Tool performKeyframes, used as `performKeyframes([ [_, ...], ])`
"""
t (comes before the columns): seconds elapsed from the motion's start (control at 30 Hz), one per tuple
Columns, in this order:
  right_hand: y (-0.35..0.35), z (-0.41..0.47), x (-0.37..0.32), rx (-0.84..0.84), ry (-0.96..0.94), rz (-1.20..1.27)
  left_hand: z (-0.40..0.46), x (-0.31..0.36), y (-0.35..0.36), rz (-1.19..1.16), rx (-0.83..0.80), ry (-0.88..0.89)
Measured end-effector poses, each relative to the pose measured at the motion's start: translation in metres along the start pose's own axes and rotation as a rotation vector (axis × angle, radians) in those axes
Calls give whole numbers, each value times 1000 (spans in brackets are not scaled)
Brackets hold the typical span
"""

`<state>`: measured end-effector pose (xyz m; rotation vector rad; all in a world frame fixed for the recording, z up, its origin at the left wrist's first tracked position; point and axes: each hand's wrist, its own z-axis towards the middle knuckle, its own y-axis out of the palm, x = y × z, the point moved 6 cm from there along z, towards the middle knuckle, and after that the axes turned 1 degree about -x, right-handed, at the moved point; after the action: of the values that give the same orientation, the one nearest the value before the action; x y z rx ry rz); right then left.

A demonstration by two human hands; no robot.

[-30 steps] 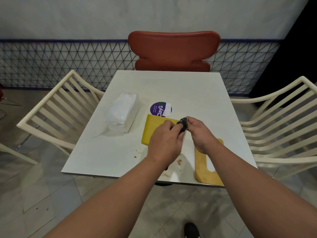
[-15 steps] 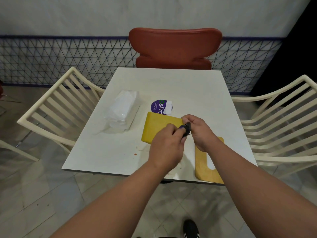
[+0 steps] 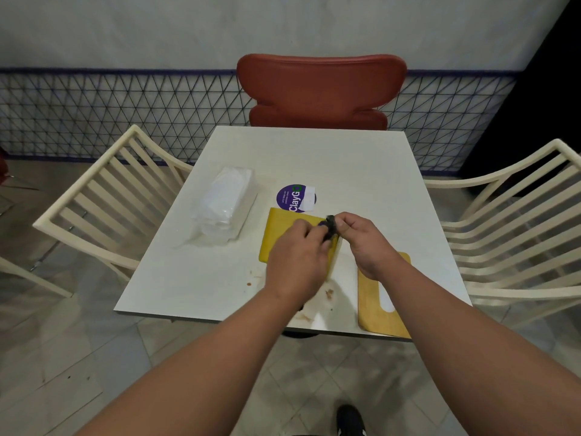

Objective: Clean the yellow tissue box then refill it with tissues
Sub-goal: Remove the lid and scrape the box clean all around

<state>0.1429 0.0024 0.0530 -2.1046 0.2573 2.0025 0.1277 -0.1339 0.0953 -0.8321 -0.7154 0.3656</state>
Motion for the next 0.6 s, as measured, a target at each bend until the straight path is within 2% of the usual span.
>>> performKeyframes([
  [0.1,-1,1,1,2,8,-10,5,-7,-3,5,9,-13],
  [0.23,-3,1,4,15,14,-51,16,-68,-26,35,66,-289],
  [0.33,-3,0,3,14,15,-56,17,-80,-31,53,93,-358],
  [0.4,-3,0,3,27,14,-51,15,-63,-25,34,86,-307],
  [0.53,-1,-1,0,13,-3,-15,-2,-4,0,9,37,-26],
  [0.6,1,0,-1,-10,3,-2,-10,9,6,19,1,56],
])
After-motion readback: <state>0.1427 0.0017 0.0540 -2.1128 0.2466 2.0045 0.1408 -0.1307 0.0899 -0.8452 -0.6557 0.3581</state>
